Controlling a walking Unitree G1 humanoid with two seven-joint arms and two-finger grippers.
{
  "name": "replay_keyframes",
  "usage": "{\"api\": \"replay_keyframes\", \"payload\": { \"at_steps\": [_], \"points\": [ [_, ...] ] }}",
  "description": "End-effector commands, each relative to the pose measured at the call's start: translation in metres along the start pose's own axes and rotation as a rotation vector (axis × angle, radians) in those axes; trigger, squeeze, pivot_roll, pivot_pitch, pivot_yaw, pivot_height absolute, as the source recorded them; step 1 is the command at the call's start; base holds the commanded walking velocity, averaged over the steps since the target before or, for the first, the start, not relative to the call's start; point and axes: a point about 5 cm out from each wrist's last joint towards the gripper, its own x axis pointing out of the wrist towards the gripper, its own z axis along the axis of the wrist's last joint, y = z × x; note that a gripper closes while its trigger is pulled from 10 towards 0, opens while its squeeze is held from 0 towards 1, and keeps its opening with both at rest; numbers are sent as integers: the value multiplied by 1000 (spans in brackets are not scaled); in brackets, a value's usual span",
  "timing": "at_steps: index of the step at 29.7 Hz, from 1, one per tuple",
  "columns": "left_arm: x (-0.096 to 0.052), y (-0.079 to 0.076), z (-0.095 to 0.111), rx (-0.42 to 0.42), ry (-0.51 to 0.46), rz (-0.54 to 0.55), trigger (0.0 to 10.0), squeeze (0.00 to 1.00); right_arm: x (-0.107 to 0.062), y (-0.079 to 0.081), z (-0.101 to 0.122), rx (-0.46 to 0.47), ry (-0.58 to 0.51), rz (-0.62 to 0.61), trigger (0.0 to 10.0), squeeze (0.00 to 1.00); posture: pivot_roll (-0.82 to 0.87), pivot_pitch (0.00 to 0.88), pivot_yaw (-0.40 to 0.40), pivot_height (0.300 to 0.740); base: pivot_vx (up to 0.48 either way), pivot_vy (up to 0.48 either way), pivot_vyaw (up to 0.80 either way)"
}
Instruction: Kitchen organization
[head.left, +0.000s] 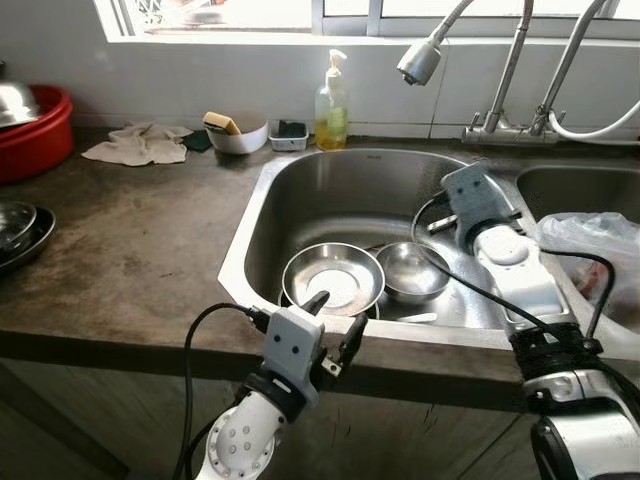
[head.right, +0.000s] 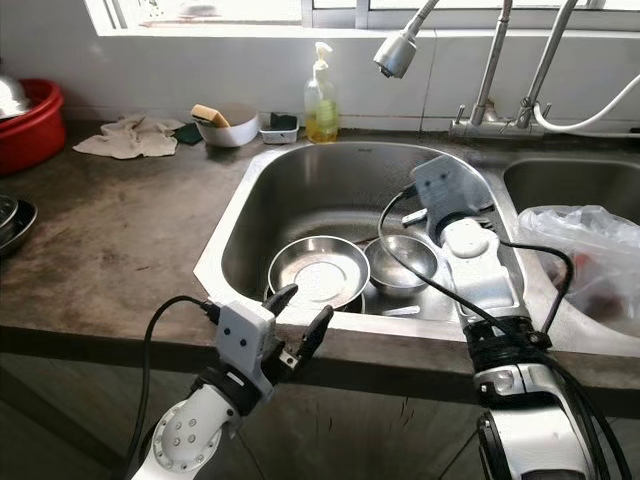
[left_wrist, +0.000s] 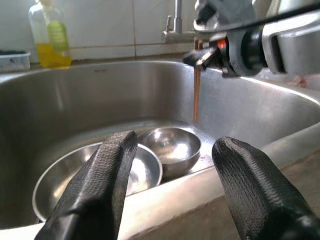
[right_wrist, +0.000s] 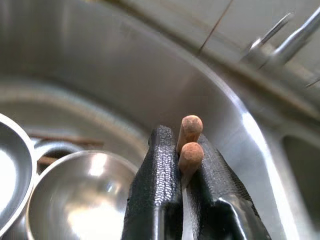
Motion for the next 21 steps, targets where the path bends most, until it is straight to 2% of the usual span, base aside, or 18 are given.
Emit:
{"api": "replay_keyframes", "payload": {
  "at_steps": [1, 4, 5, 6, 7, 14, 21],
  "points": [
    [-4, 0, 4, 7, 6, 13, 10000, 0, 6, 1, 5, -25, 13, 19, 10000, 0, 221, 150, -20, 740, 0, 0, 0],
    [-6, 0, 4, 6, 12, 14, 10000, 0, 8, 4, 0, -35, 40, 34, 10000, 0, 222, 156, -24, 740, 0, 0, 0],
    [-6, 0, 4, 6, 12, 15, 10000, 0, 8, 6, -1, -38, 45, 45, 10000, 231, 221, 159, -23, 740, 0, 0, 0],
    [-6, 0, 4, 6, 12, 15, 10000, 0, 8, 6, -1, -38, 45, 45, 10000, 231, 221, 159, -23, 740, 0, 0, 0],
    [-6, 0, 4, 6, 15, 16, 10000, 0, 8, 8, -4, -40, 51, 54, 10000, 1000, 220, 160, -21, 740, 0, 0, 0],
    [-5, 0, 4, 7, 19, 14, 10000, 0, 8, 7, -2, -21, 20, 34, 10000, 1000, 216, 157, -18, 740, 0, 0, 0],
    [-2, 2, 4, 9, 14, 16, 10000, 0, 1, -9, 24, 42, -121, -75, 10000, 1000, 210, 137, -19, 740, 0, 0, 0]
  ]
}}
